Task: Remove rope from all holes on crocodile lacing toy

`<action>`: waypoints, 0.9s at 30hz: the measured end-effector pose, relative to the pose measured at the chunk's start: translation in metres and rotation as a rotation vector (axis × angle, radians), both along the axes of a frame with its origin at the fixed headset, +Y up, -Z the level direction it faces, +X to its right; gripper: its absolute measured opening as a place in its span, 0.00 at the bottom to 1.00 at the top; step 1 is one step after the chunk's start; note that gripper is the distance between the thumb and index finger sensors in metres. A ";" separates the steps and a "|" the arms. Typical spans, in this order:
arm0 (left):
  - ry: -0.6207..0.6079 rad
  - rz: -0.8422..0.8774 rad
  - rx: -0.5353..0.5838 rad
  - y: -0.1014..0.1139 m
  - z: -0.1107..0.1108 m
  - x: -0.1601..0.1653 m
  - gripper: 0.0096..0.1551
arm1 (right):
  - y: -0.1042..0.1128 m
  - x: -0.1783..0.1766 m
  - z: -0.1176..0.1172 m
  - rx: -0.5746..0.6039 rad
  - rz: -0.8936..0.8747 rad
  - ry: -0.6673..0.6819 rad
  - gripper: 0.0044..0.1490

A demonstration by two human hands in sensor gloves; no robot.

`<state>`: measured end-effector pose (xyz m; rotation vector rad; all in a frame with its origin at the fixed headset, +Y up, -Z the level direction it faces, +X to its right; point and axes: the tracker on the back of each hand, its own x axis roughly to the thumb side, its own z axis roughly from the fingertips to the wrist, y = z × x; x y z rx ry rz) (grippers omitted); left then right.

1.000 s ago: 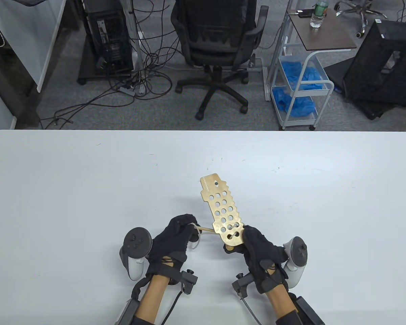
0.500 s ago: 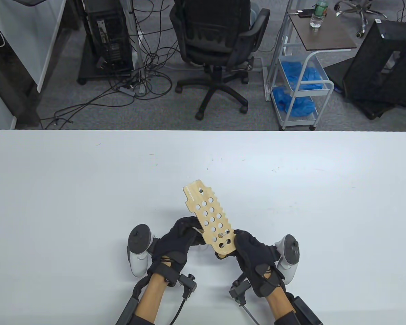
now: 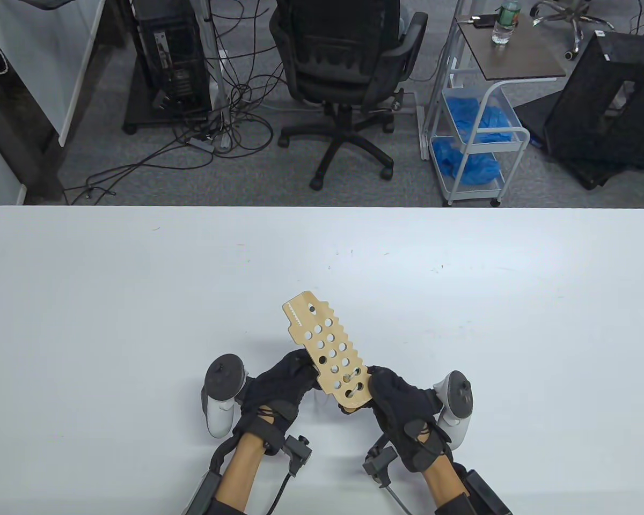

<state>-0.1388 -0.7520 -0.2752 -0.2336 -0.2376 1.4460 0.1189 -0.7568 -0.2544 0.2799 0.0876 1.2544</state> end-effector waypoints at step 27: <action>-0.208 0.142 0.010 0.001 0.005 0.019 0.42 | 0.002 0.013 0.001 -0.012 0.192 -0.154 0.29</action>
